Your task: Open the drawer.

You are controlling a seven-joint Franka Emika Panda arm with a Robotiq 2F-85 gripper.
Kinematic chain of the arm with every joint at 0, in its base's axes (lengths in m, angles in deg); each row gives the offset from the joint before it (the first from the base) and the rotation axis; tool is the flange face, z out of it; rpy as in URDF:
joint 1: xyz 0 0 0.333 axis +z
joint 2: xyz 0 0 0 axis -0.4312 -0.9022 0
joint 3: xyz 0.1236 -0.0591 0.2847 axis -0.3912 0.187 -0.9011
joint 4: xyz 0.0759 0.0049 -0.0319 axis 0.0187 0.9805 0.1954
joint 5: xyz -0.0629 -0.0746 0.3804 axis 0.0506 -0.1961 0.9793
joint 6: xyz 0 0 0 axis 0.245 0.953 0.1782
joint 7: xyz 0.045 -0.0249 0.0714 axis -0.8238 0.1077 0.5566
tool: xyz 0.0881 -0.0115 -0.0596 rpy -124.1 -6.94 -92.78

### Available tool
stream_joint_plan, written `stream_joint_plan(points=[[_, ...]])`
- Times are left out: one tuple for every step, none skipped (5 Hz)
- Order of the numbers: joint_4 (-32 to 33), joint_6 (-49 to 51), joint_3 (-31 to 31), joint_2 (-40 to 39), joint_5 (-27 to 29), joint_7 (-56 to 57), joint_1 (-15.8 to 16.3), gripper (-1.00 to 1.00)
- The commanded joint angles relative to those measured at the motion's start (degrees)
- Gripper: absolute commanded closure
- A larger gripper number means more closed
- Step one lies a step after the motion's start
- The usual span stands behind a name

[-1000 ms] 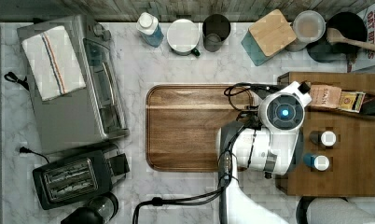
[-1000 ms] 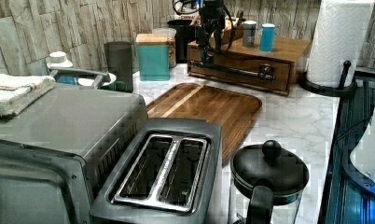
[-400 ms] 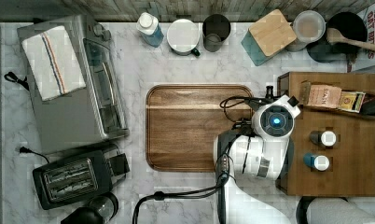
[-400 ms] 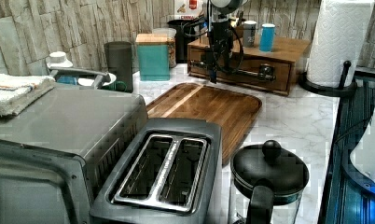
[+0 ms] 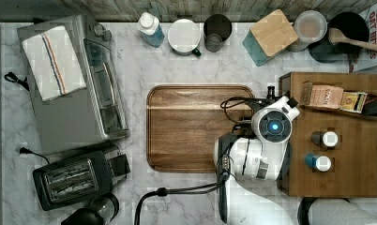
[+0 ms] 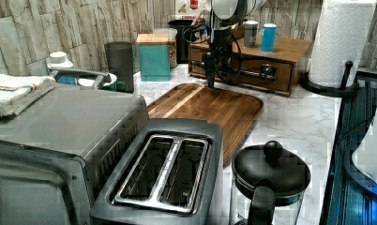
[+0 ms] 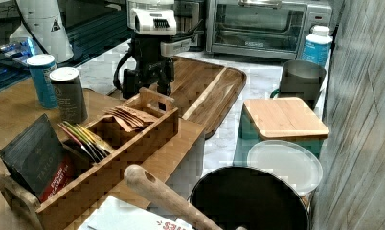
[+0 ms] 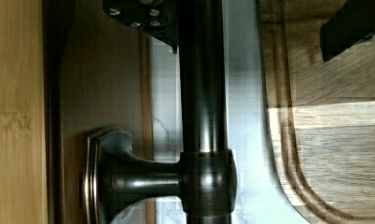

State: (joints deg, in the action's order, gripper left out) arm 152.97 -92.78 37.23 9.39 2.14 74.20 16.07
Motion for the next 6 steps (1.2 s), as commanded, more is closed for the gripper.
stream_joint_plan(points=[[-2.64, 4.97, -1.93, -0.57, 3.99, 4.52, -1.82, -1.0], [-4.45, 9.22, -4.89, -1.59, 7.67, 8.01, -1.77, -1.0], [-4.01, 10.25, -7.5, -2.14, 12.37, 9.62, -1.06, -1.0], [1.75, 6.14, -7.83, 0.8, 13.4, 6.99, 3.0, -1.0], [2.51, 7.47, -9.03, 0.67, 15.77, 5.76, 5.77, -1.0], [5.06, 4.95, -10.6, 2.15, 14.6, 1.43, 8.65, -1.0]])
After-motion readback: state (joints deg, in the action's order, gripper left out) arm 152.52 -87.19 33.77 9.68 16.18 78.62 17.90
